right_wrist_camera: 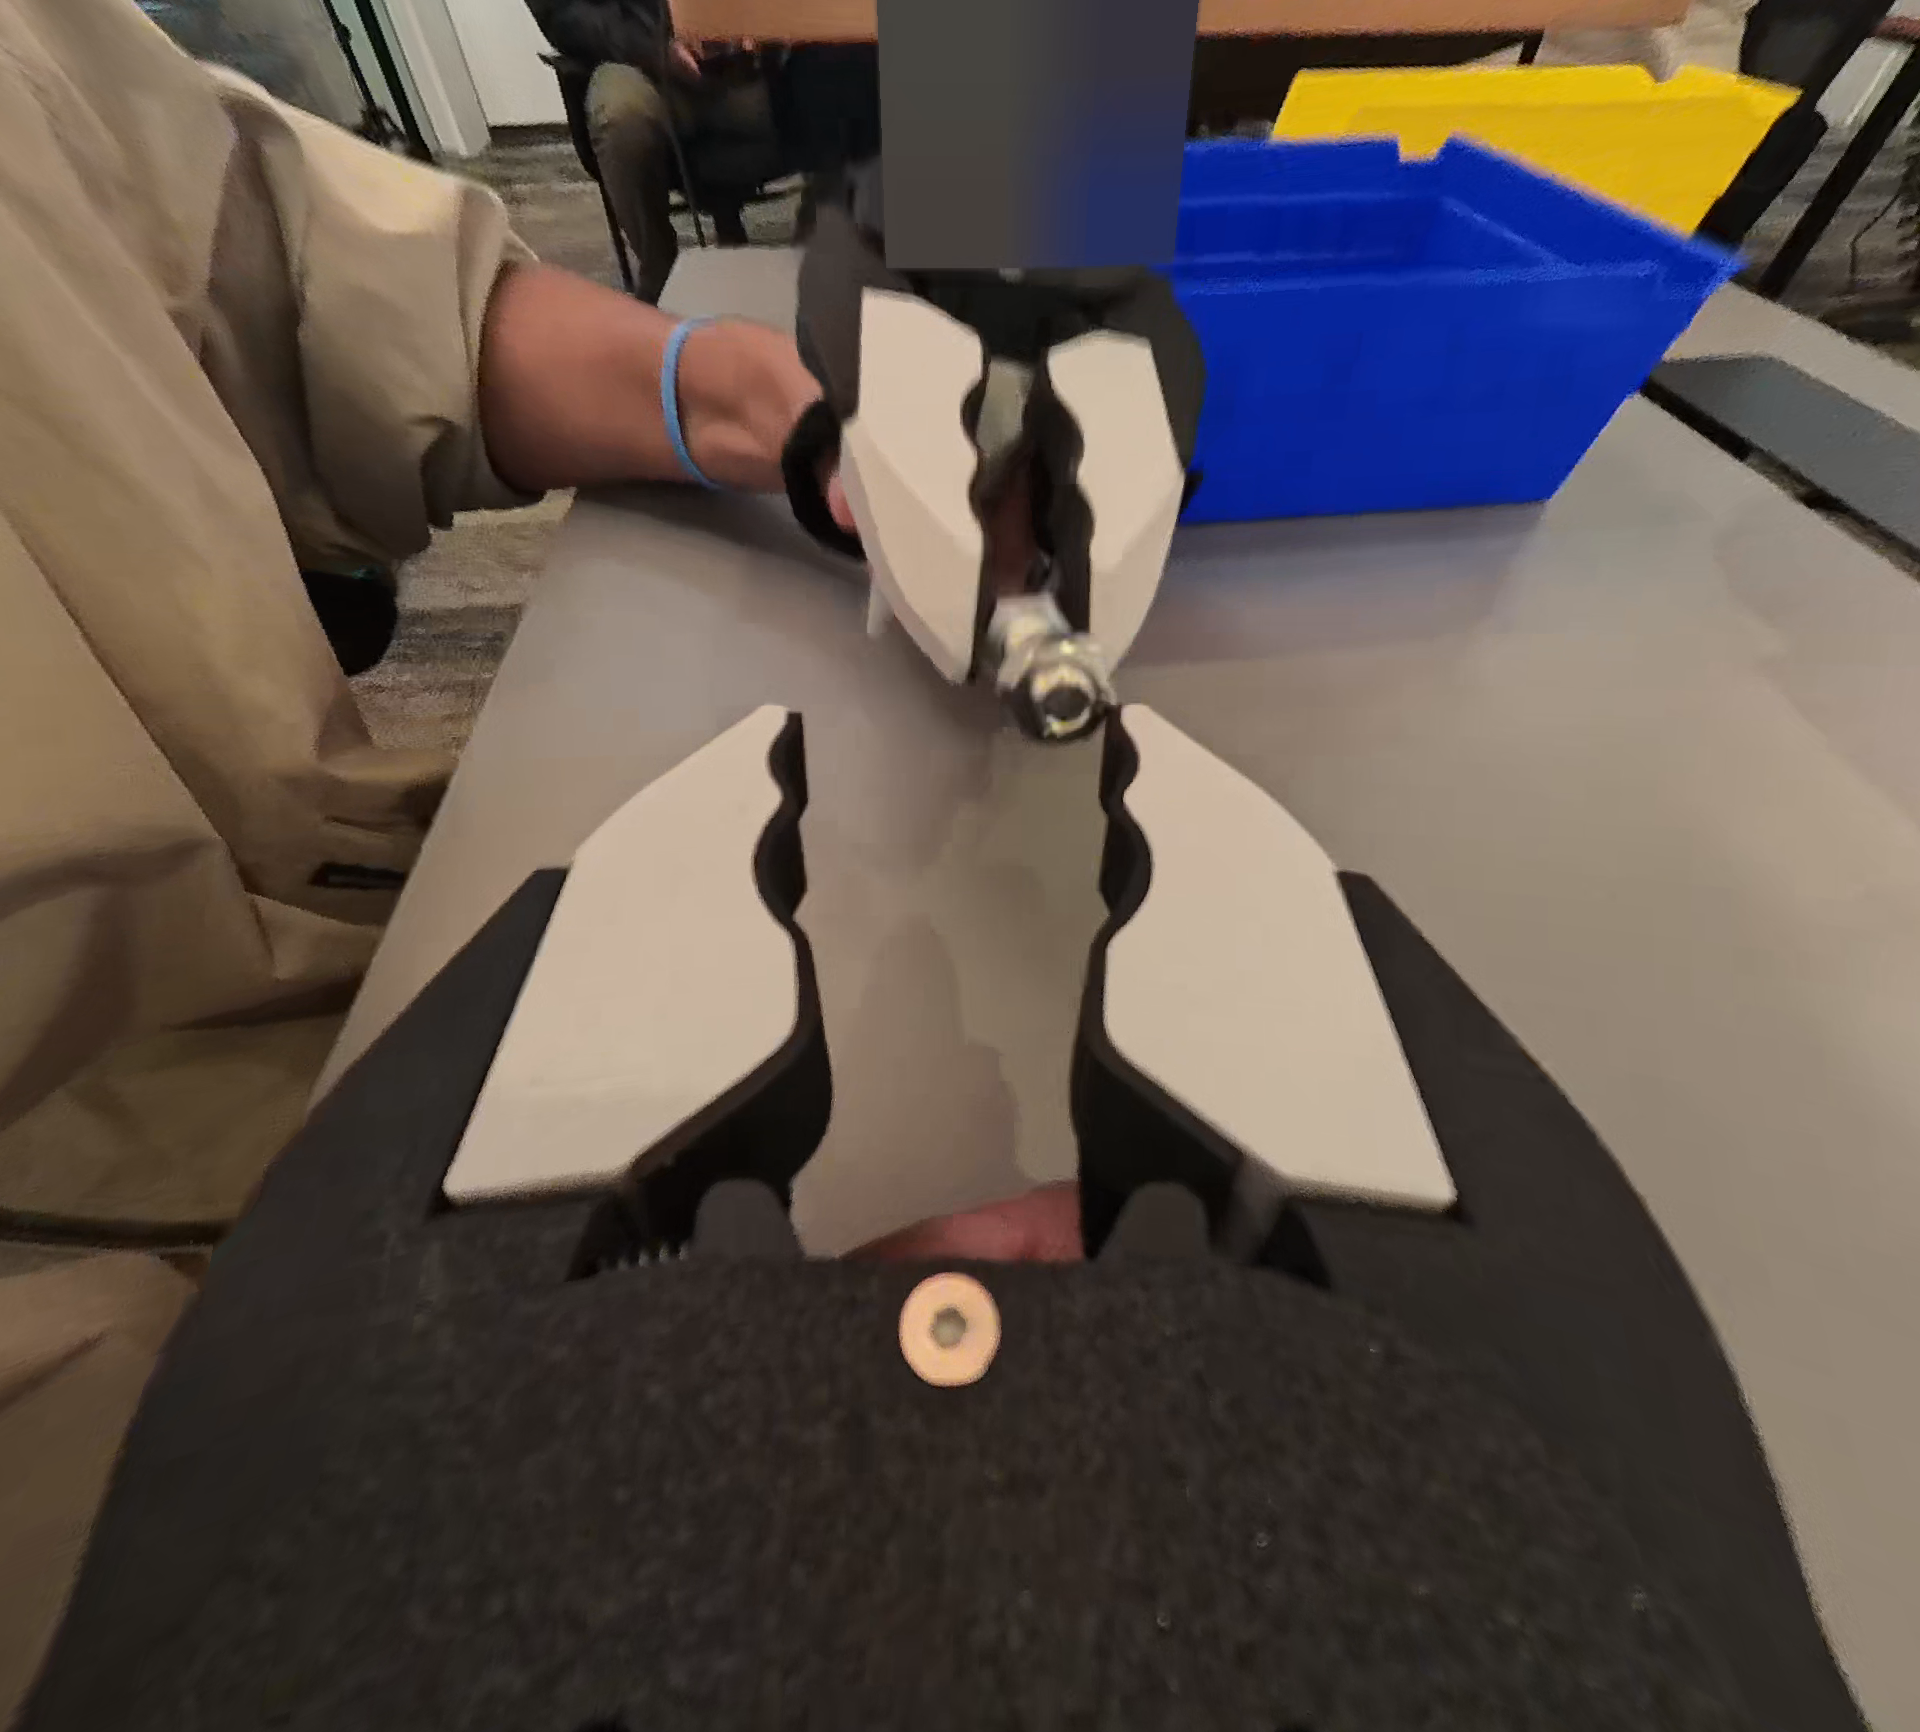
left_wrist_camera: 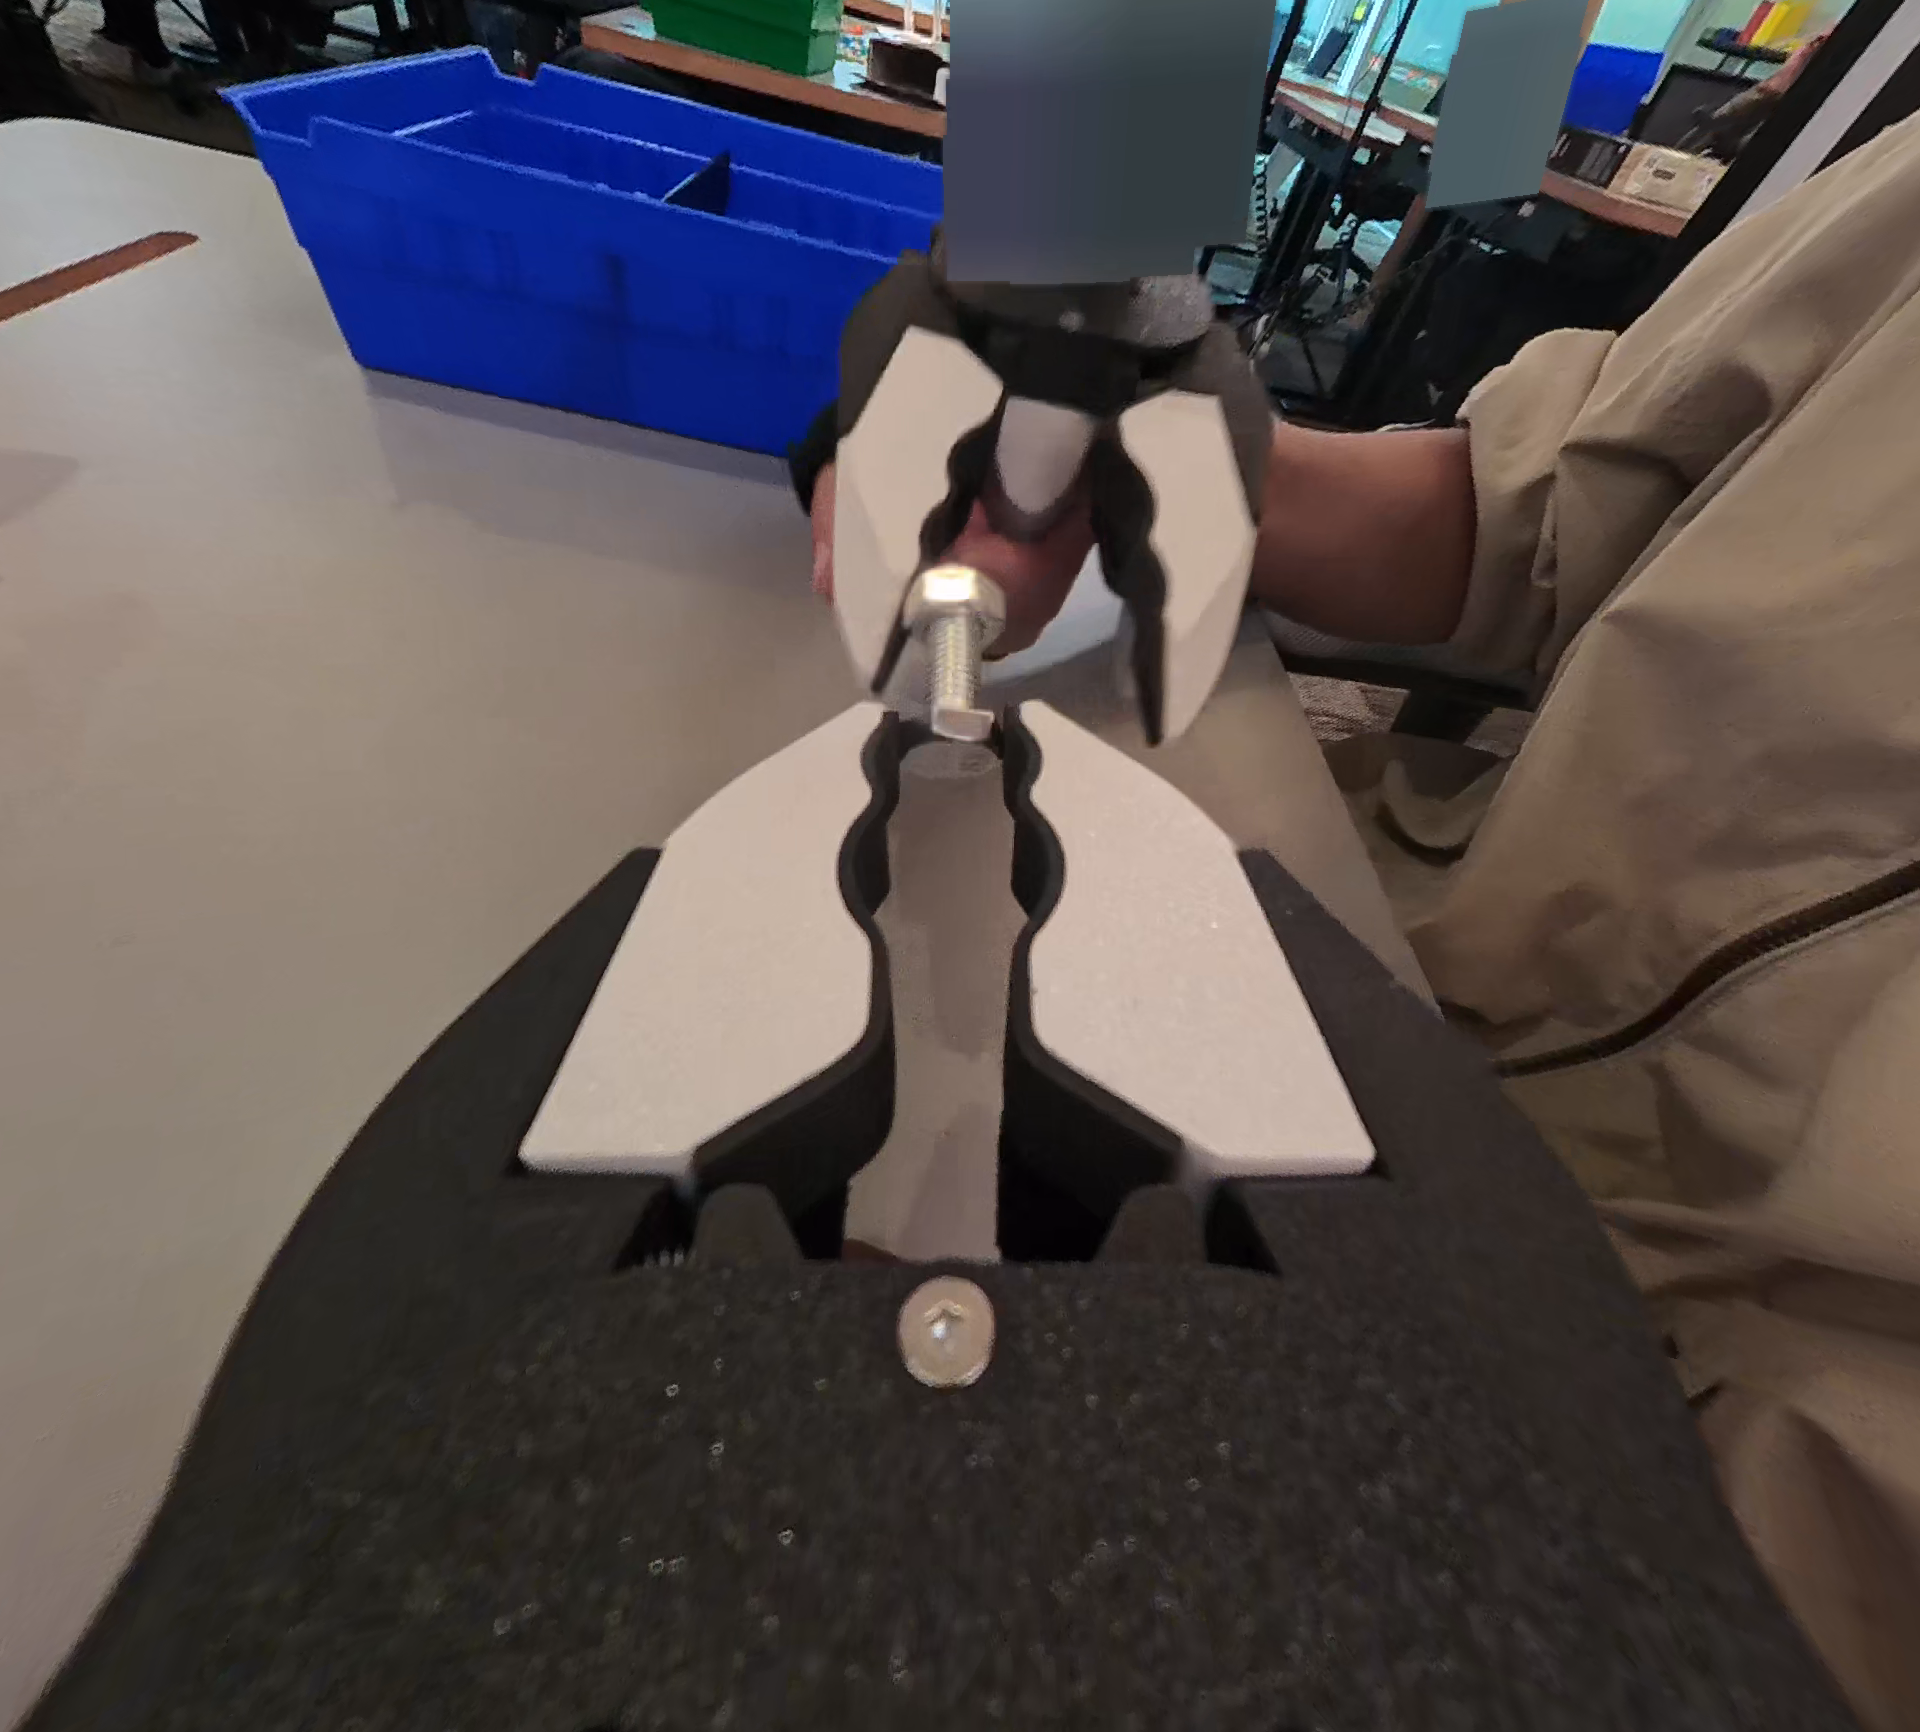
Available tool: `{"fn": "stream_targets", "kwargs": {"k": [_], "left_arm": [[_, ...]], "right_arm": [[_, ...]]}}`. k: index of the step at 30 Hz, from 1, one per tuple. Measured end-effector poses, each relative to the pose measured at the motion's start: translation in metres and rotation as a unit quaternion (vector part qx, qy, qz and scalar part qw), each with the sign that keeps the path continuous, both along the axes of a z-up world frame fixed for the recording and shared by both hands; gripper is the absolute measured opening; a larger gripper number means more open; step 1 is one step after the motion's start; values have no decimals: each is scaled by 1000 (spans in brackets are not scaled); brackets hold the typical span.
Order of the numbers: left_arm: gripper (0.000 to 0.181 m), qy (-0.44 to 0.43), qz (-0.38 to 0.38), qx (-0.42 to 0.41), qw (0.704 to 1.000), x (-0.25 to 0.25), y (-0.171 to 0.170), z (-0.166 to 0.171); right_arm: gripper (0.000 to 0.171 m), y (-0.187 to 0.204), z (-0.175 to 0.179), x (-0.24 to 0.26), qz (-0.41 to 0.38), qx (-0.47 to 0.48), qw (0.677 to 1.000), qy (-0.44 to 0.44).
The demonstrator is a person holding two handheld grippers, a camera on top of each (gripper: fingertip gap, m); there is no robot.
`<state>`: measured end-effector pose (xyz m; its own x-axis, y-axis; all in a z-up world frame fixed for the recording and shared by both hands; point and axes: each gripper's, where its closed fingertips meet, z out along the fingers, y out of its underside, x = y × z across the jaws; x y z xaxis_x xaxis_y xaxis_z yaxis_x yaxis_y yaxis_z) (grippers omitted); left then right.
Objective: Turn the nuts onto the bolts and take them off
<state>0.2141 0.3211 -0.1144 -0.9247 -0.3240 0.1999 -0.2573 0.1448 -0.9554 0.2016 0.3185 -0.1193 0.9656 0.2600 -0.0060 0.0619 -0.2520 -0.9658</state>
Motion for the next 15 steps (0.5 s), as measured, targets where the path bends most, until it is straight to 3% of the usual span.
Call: {"fn": "stream_targets", "kwargs": {"k": [5,11,15], "left_arm": [[18,2,2,24,1000,1,-2,-10],[18,-3,-2,0,1000,-1,0,2],[18,-2,0,9,1000,0,0,-3]], "right_arm": [[46,-1,34,-1,4,53,999,-9],[51,-6,-13,10,-14,-40,999,-9],[55,1,-3,0,-5,-15,1000,-11]]}}
